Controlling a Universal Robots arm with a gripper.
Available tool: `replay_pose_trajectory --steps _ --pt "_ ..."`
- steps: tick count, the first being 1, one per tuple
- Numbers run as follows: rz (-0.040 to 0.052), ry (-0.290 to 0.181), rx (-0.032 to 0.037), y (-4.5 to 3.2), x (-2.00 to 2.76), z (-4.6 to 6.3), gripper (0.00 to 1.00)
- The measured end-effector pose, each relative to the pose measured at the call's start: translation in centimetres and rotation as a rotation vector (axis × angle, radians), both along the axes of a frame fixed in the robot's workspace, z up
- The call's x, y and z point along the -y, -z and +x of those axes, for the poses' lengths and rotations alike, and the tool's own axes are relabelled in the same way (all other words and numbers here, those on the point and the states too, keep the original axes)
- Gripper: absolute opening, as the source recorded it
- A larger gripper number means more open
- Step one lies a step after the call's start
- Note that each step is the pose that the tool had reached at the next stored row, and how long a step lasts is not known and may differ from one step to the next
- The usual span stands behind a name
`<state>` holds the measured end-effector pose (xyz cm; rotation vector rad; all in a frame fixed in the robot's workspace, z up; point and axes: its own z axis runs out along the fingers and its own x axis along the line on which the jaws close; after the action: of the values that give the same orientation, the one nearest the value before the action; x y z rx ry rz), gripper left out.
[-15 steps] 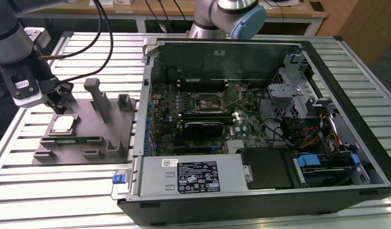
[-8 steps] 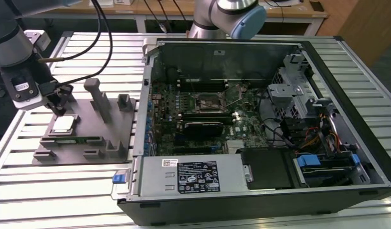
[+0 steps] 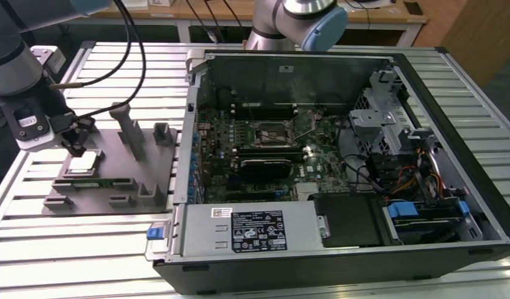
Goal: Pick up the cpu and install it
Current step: 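Pick up the cpu and move it towards the insertion slot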
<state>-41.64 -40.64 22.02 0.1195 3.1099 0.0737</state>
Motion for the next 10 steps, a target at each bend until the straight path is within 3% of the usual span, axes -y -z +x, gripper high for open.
replay_pose_trajectory --steps 10 --pt "0.0000 0.000 0.0001 1.25 0.13 -0.3 0.11"
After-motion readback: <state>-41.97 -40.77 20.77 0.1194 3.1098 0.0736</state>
